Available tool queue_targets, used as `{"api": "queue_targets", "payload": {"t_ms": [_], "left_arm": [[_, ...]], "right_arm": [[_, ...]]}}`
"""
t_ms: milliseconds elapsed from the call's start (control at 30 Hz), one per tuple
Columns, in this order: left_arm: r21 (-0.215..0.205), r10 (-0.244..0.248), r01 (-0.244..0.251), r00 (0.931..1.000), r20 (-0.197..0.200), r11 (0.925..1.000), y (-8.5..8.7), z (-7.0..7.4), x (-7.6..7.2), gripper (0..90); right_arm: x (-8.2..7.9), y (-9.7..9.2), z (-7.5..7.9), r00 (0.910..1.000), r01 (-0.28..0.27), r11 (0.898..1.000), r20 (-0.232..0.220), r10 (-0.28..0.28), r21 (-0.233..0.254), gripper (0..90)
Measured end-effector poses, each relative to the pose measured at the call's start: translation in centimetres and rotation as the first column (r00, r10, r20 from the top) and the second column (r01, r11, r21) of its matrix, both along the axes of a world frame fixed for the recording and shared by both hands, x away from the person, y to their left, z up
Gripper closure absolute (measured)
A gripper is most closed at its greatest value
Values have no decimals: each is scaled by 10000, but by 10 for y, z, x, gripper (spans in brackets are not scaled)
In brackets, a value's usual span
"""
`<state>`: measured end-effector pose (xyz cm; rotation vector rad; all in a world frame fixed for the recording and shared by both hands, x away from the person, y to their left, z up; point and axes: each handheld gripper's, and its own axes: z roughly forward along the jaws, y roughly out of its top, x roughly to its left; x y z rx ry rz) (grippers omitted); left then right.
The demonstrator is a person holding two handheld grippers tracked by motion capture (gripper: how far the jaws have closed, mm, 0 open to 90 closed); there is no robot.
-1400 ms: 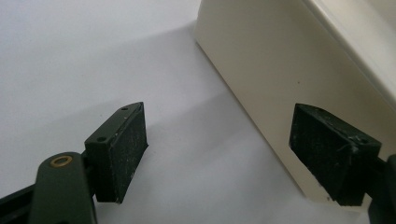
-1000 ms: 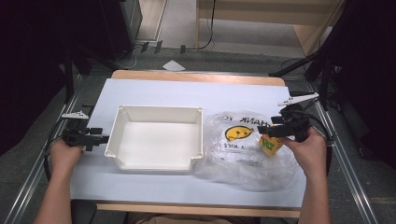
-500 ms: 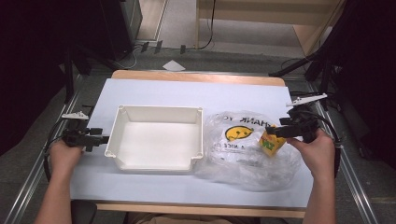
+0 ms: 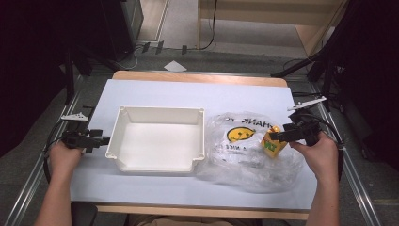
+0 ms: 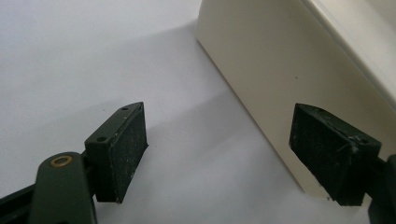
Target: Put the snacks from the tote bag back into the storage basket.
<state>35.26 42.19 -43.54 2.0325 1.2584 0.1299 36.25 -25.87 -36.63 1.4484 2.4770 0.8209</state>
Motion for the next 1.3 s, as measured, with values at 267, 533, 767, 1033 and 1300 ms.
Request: {"api": "queue_targets", "payload": {"t_ms": [267,533,767,1033,1300], "left_arm": [[13,-19,19,10000,-8,10000,0,0,0,204],[77,-34,35,10000,-66,10000,-2,-1,1,204],[42,-47,48,10000,-64,10000,-1,-1,1,204],[21,-41,42,10000,-50,10000,-1,-1,2,204],[-20,3,-3,10000,-28,10000,1,-1,2,204]], "right_arm": [[4,-2,-11,9989,204,9994,-405,-215,-276,288],[5,5,-18,9984,-35,9983,-567,2,-583,365],[9,15,-27,9961,-270,9944,-860,182,-1023,378],[12,23,-34,9948,-473,9860,-967,320,-1599,434],[13,24,-38,9957,-452,9828,-883,298,-1788,487]]}}
